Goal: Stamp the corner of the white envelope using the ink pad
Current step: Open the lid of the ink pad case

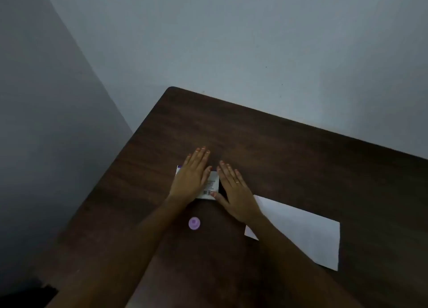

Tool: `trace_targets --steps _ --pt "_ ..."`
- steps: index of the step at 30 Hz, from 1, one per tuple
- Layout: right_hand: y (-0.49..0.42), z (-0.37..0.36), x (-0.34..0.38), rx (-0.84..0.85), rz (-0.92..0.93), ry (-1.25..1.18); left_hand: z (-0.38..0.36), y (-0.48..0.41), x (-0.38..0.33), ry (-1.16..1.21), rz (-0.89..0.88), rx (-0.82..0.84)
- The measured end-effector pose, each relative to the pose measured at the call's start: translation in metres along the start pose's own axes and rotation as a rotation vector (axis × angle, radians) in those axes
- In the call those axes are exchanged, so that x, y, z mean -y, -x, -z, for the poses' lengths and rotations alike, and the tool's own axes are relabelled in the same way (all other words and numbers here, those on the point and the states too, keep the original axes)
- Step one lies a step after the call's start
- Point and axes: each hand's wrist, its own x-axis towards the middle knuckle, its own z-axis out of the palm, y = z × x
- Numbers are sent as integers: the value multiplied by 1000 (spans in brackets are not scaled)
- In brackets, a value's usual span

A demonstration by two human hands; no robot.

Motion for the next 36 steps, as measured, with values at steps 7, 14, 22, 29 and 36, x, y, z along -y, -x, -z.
trace_targets --steps 7,14,22,29,36 --pt "-26 8 6 261 128 16 23 37 62 226 93 217" --pt "-29 13 9 272 67 -41 9 47 78 86 19 110" --pt "-37 31 10 335 7 -120 10 45 78 181 14 14" --pt "-52 54 12 240 -179 -637 11 44 79 256 65 15" --pt "-79 36 7 -191 -313 -513 9 44 80 190 -16 39"
